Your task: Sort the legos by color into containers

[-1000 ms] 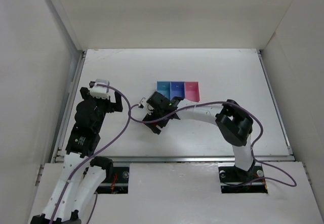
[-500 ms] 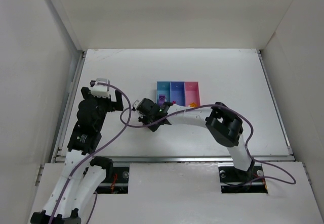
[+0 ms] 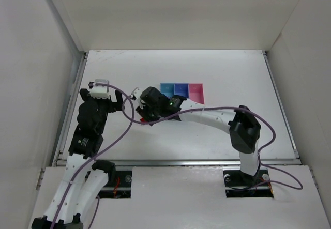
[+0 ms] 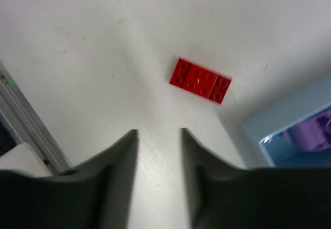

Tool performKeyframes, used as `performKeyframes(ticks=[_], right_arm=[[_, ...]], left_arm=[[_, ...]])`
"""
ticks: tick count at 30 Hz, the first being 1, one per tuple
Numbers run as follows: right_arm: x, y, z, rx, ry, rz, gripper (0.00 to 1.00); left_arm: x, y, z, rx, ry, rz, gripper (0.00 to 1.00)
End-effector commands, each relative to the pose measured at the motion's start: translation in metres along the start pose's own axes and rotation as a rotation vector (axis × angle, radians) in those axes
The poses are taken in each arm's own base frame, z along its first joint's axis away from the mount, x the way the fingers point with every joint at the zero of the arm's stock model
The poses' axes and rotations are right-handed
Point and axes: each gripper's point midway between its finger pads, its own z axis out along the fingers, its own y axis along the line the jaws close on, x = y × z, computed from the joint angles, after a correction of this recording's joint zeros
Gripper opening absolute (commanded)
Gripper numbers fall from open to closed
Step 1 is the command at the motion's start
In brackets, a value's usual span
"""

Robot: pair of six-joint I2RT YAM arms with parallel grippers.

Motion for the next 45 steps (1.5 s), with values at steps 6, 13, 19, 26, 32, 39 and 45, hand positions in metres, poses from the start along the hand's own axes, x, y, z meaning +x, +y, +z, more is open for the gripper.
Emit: performKeyframes(ticks=[6, 13, 19, 26, 32, 39, 45], right_arm=[[-0.039, -0.006, 0.019, 0.019, -0.062, -0.157, 0.85], [-0.044, -0.026, 0.06, 0.147, 0.034, -0.087, 0.9], [-0.023, -0.032, 0.061, 0.229, 0.089, 0.078, 1.0], [0.006, -0.033, 0.07, 0.247, 0.192, 0.114, 1.0], [0.02, -0.028, 0.085, 0.219, 0.231, 0.115, 1.0], [0.013, -0.037, 0.099, 0.272, 0.206, 0.119, 1.0], [0.018, -0.035, 0.099, 0.261, 0.216, 0.119, 0.86]], left_arm=[[-0.057, 0.02, -0.011, -0.09, -0.147, -0.004, 1.0], [-0.099, 0.038, -0.032, -0.168, -0.245, -0.002, 1.0], [-0.096, 0.033, -0.036, -0.131, -0.236, 0.004, 1.0], [-0.089, 0.024, -0.028, -0.087, -0.214, -0.006, 1.0], [-0.085, 0.023, -0.026, -0.079, -0.205, 0.006, 1.0], [-0.083, 0.019, -0.026, -0.057, -0.198, 0.001, 1.0], [-0.083, 0.019, -0.026, -0.059, -0.197, 0.012, 1.0]])
